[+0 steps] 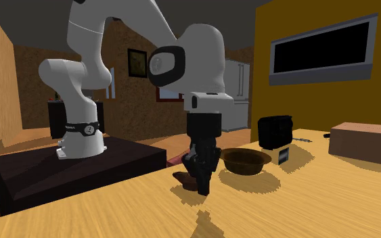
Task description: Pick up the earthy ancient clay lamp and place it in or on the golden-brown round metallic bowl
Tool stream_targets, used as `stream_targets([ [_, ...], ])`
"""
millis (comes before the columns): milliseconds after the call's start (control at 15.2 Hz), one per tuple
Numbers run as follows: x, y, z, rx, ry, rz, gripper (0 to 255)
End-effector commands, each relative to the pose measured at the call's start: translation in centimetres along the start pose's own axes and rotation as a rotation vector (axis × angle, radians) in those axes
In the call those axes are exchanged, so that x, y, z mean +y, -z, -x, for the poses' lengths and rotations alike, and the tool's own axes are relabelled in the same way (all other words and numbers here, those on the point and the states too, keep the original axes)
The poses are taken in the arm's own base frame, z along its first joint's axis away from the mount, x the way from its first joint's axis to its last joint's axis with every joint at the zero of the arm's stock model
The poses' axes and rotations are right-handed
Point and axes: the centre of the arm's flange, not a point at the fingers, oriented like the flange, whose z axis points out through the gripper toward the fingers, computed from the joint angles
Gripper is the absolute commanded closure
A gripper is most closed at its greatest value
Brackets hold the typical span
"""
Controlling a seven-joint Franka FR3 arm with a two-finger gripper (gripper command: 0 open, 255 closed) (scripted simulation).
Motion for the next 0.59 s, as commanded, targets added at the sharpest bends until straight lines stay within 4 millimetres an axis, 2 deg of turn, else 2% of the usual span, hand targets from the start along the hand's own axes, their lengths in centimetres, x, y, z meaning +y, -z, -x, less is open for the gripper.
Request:
stream_targets([
  [0,0.0,0.0,0.0,0.0,0.0,0.0,0],
  [396,-0.8,2.5,5.3,-0.078,-0.003,-0.172,0],
  [528,-0.9,1.5,5.4,-0.078,-0.003,-0.172,0],
])
